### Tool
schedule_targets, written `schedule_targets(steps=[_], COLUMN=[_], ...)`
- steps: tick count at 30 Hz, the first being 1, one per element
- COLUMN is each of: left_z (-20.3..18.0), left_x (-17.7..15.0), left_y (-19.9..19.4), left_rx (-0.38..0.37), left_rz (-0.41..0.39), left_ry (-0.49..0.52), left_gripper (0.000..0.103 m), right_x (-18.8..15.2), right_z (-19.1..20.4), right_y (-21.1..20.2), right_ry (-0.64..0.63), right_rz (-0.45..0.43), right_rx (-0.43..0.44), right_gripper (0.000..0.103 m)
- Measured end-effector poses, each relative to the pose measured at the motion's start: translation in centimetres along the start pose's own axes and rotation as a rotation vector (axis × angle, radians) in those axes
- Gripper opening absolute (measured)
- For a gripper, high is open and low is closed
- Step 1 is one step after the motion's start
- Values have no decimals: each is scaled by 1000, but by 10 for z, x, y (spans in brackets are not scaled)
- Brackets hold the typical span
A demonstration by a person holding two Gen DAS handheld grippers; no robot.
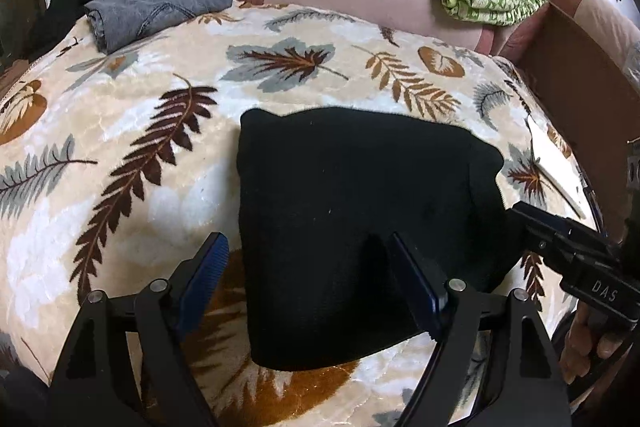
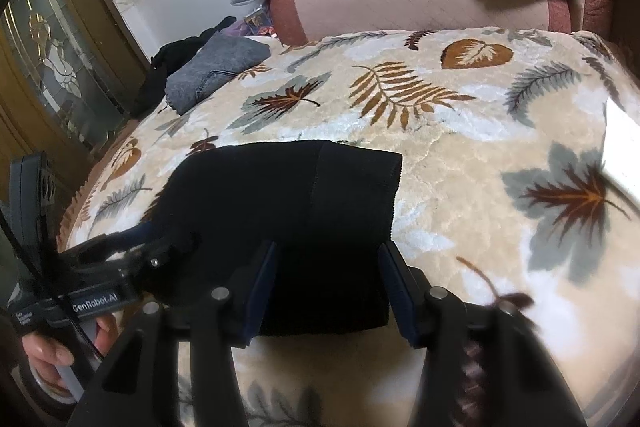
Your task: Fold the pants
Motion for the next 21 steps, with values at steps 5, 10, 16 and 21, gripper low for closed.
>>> schedule_targets(steps=[5, 10, 16, 21], left_z=[5, 13, 39, 49], left_x=[-3, 2, 9, 9], left_y=[8, 0, -2, 3], left_rx=[-14, -50, -59, -106], left_rz=[11, -2, -14, -7], left_ry=[-21, -41, -102, -127], left_gripper=[83, 83, 83, 85], right_x=[-3, -2, 1, 6], right_z=[-7, -15, -28, -33], right_y=[14, 12, 13, 17], right_ry=[27, 56, 112, 124], right_rz=[31, 23, 5, 8], right_rx=[6, 41, 42, 67], right_gripper=[55, 58, 60, 64])
Point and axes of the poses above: each gripper's, at about its wrist camera, not at the fingertips, and y roughly the way its jaws point, z to its left, x to its top, the point moved 1 cm from there along y, roughly the way its jaws point, and after that the axes turned 1 degree about z, right-handed, at the moved point
